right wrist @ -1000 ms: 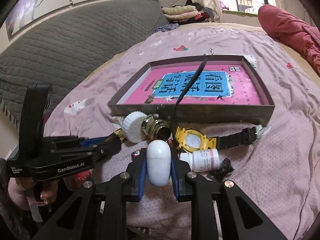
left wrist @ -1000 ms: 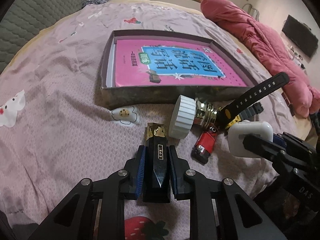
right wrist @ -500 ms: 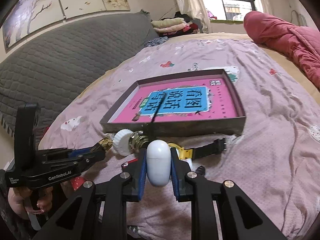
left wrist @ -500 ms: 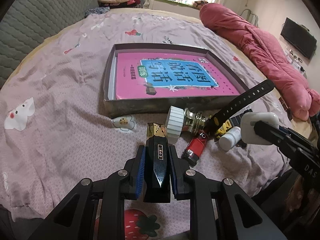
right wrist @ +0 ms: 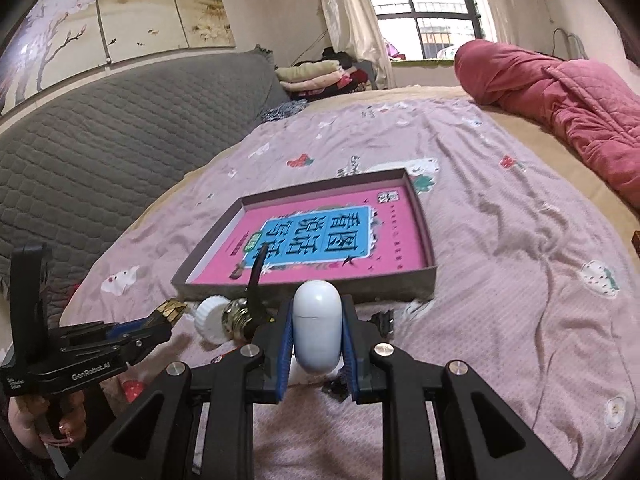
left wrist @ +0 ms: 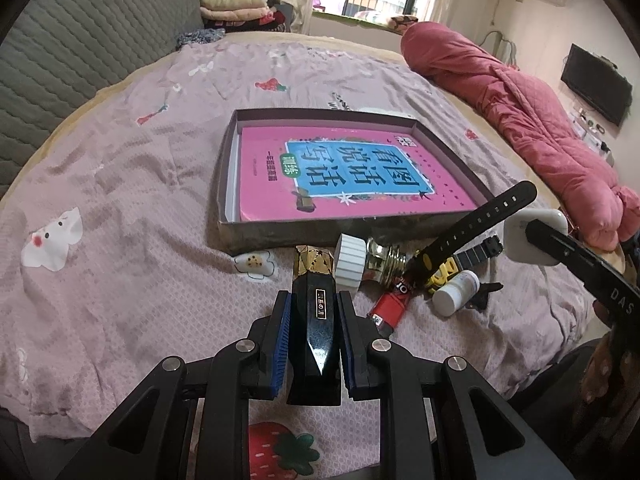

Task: Organize rigid objects
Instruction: 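Carry the AirPods case and black lighter over the grey box with both tools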

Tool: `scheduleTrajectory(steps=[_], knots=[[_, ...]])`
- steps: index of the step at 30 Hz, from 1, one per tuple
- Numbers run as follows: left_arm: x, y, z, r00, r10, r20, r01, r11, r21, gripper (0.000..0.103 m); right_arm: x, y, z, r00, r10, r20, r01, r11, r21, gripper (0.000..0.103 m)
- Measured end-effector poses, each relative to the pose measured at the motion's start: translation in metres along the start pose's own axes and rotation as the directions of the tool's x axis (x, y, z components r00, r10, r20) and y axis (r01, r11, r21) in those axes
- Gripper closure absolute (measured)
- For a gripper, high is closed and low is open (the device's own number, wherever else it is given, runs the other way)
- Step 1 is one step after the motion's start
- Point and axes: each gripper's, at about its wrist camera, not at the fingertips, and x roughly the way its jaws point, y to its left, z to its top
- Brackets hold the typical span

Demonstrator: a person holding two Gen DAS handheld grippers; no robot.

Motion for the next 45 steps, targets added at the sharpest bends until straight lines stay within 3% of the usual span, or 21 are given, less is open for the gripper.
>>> scheduleTrajectory(steps=[45], knots=[[0.010, -0.004, 0.039, 0.999, 0.013, 0.050, -0.011, 0.999, -0.036, 0.081, 0.007, -0.011, 0.012, 0.999, -0.036, 0.037, 0.037, 0.999, -0.009, 0.081]])
